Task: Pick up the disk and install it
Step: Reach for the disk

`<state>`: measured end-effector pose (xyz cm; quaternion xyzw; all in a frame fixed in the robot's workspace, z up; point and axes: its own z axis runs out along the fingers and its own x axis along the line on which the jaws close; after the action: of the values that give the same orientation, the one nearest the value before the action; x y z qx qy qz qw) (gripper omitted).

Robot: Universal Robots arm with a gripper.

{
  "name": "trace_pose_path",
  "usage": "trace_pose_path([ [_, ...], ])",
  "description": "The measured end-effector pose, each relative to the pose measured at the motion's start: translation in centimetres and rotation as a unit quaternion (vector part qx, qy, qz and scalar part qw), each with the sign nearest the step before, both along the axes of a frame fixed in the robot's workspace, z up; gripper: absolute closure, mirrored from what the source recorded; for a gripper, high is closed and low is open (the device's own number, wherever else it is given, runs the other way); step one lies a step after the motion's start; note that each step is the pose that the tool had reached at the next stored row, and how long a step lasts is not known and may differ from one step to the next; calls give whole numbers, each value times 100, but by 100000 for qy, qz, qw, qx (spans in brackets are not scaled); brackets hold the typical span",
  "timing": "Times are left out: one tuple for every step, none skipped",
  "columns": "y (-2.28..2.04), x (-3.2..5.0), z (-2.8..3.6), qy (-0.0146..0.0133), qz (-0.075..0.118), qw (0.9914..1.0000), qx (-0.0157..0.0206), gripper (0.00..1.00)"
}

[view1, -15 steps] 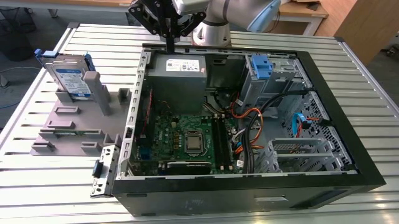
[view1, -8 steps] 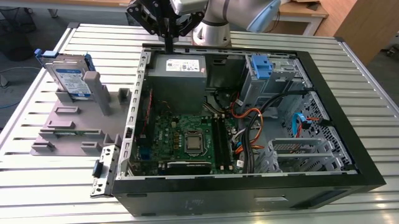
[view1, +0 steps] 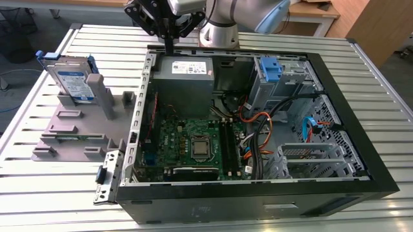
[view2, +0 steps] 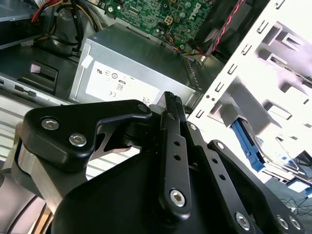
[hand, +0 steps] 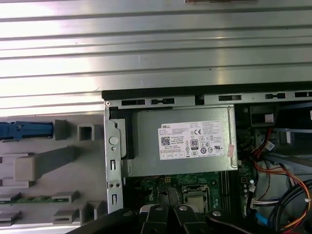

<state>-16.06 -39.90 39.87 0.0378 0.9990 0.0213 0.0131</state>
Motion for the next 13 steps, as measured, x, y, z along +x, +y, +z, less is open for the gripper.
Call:
trace_pose_path([
  [0, -13, 0, 0, 0, 100000, 1, 89],
  [0, -25, 0, 0, -1, 100000, 0, 89],
  [0, -39, 0, 2, -1, 100000, -3, 89],
  [0, -52, 0, 2, -4, 100000, -3, 89],
  [0, -65, 0, 1, -6, 100000, -3, 89],
  [0, -78, 0, 3, -7, 100000, -4, 89],
  [0, -90, 0, -1, -4, 100000, 0, 89],
  [0, -101, 0, 0, -5, 100000, 0, 89],
  [1, -106, 0, -1, -6, 100000, 3, 89],
  [1, -106, 0, 1, -1, 100000, 0, 89],
  [0, -107, 0, 3, 2, 100000, -4, 89],
  [0, -108, 0, 2, -1, 100000, -2, 89],
  [0, -108, 0, 5, -1, 100000, -3, 89],
])
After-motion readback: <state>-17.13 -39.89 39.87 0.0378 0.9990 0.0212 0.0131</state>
